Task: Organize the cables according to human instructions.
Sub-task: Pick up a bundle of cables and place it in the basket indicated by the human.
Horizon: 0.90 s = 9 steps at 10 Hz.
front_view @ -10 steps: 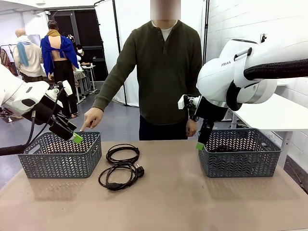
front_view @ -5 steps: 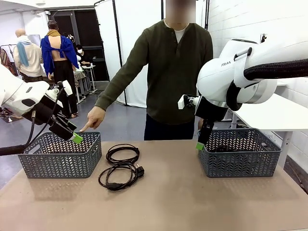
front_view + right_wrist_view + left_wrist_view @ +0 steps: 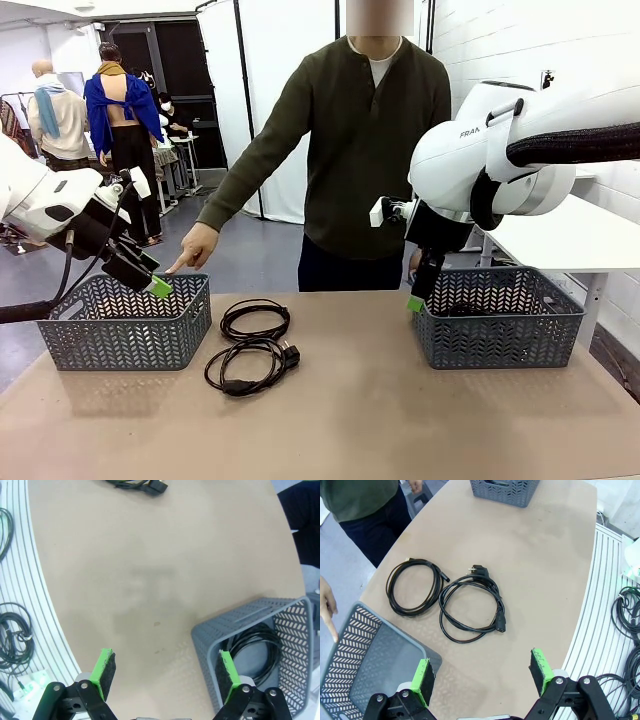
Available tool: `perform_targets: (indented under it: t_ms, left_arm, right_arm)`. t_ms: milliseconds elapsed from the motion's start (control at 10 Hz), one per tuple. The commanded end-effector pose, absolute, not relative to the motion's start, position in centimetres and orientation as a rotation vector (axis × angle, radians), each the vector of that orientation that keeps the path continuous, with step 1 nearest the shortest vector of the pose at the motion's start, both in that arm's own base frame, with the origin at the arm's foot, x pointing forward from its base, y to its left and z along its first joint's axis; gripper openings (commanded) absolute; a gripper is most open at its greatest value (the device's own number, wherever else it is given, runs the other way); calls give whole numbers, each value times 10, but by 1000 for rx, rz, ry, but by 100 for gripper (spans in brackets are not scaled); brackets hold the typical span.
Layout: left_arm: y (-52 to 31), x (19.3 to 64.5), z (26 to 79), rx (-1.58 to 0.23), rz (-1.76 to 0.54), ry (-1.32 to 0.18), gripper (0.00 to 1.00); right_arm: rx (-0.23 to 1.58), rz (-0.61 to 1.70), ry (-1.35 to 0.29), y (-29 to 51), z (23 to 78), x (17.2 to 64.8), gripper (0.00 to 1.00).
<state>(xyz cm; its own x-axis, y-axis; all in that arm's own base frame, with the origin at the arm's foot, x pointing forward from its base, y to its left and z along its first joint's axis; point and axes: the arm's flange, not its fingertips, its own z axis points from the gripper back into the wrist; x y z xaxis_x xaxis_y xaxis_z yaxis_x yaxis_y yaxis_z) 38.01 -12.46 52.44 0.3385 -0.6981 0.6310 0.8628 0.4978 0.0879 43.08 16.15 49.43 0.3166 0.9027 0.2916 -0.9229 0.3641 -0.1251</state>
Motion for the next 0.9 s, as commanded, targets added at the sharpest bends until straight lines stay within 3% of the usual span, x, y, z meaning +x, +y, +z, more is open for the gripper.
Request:
perform_targets:
  t_ms: [0, 800]
  left_arm:
    - [-122, 381, 522, -302, -1043, -672, 100]
    - [-218, 416, 501, -170, -1241, -443, 100]
  right_arm:
    - [69, 1200, -339, 161, 494, 431, 100]
    - [69, 1200, -339, 161, 494, 431, 100]
